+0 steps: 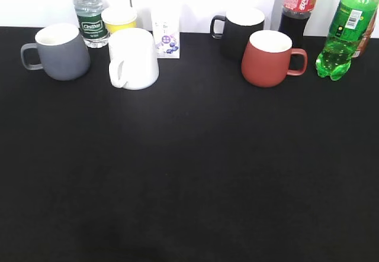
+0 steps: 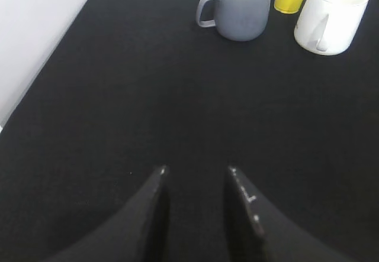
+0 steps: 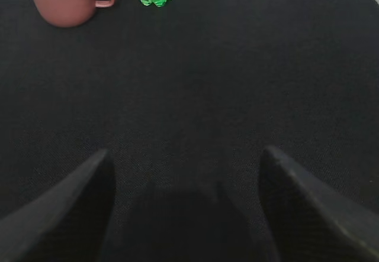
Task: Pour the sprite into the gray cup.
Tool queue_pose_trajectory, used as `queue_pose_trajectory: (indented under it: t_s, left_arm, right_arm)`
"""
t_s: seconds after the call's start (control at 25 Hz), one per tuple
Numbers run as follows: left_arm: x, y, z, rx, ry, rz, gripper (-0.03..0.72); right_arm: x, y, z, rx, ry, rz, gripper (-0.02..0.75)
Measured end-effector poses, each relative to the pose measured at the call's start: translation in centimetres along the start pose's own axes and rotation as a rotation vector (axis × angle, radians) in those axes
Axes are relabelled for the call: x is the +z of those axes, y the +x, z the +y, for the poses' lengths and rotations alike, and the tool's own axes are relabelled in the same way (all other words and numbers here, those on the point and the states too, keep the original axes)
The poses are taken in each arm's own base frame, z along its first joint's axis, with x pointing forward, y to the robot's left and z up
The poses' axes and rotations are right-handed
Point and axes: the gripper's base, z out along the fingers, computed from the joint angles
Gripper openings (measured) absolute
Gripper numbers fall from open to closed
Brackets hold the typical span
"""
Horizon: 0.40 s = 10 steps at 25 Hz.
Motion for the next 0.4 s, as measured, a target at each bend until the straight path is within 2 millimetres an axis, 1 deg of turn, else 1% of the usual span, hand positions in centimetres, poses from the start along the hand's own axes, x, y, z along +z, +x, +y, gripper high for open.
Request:
queue_pose_trajectory:
  t_s: [0.4]
  left_arm:
    - [0.0, 0.0, 0.0, 0.0, 0.0, 0.0, 0.238]
  right_arm:
    - [0.0, 0.0, 0.0, 0.0, 0.0, 0.0, 0.573]
